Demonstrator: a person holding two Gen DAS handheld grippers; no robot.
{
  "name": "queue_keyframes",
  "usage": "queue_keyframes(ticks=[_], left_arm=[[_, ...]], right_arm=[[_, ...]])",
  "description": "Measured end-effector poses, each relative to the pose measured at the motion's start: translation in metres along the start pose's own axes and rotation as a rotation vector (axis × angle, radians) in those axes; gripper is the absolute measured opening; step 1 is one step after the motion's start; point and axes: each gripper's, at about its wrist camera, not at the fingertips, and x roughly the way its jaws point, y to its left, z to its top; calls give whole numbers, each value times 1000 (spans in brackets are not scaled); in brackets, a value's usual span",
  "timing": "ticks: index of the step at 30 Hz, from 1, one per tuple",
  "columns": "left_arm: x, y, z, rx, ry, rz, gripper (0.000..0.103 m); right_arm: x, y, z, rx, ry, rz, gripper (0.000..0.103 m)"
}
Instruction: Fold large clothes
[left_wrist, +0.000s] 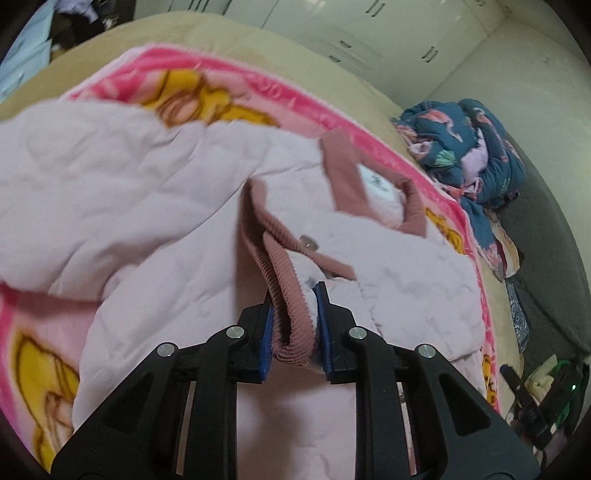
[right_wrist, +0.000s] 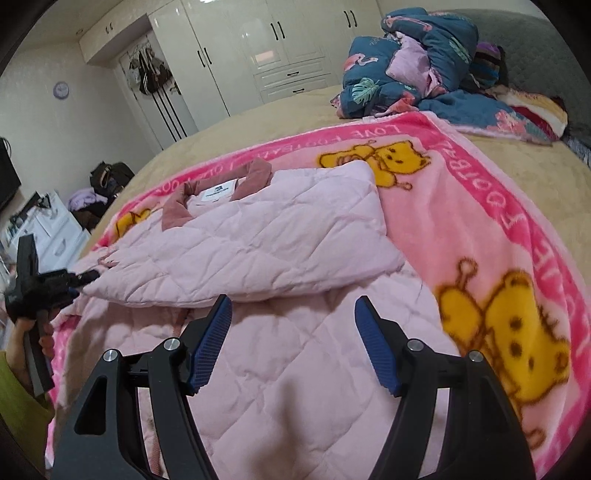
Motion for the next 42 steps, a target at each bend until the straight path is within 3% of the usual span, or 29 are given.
queue_keyframes(ticks=[3, 9, 15, 21, 25, 27, 29, 37, 42], left_arm=[[6, 0, -5, 13, 15, 18, 12], [14, 7, -15, 0, 34, 44, 13], [18, 8, -20, 4, 36, 64, 15], [21, 5, -22, 12, 45, 87, 18], [9, -4, -23, 34, 39, 129, 20], [1, -10, -22, 53, 21, 136, 27], [-9, -14, -23, 72, 4, 148, 45], [-49, -24, -34, 74, -53, 136, 94], [-65, -26, -43, 58, -55, 130, 94]], right_arm=[[10, 4, 14, -35, -7, -13, 68], [64, 11, 39, -76, 91, -16, 68], [117, 9, 33, -84, 232, -78, 69], [133, 7, 21, -81, 239, -103, 71], [116, 12, 24, -68, 230, -86, 74], [101, 14, 25, -53, 208, -54, 85], [82, 18, 24, -52, 169, -38, 93], [31, 38, 15, -50, 99, 51, 99], [3, 58, 12, -56, 39, 67, 99]])
